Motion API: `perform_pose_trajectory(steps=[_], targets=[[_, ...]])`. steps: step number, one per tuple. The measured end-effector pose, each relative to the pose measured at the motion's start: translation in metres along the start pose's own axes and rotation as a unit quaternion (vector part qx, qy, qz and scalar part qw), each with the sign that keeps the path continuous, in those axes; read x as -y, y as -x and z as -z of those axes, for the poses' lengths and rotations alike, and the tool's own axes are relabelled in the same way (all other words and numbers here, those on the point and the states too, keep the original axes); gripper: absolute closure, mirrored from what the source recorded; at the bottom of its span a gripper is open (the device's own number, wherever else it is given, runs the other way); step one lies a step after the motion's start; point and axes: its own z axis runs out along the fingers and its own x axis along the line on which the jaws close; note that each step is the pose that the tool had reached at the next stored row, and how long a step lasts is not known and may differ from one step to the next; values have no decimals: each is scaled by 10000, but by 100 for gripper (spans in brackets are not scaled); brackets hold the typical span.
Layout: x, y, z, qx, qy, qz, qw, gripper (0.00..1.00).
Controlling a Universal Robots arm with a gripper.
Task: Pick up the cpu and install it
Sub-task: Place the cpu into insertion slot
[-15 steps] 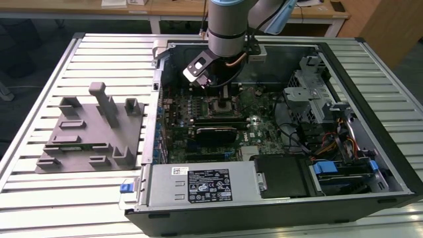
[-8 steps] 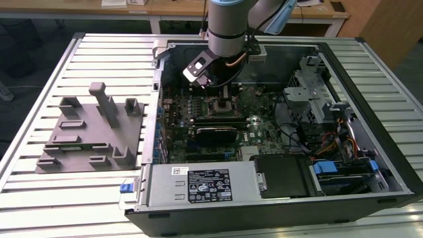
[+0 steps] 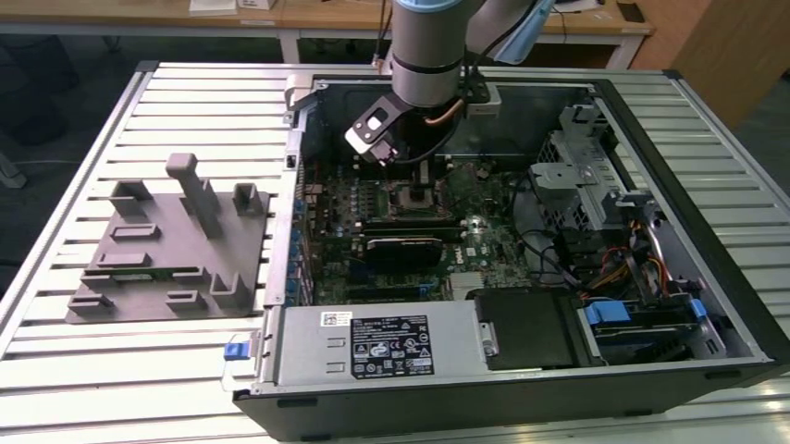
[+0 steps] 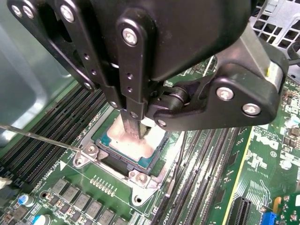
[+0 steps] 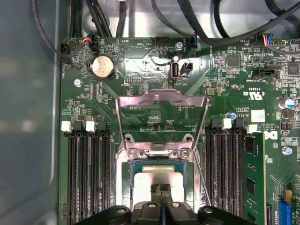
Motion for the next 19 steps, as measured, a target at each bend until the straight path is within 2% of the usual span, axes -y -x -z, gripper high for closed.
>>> perform_pose_trajectory(steps=[19], targets=[[1, 0, -38, 1, -1, -8, 10000, 89]])
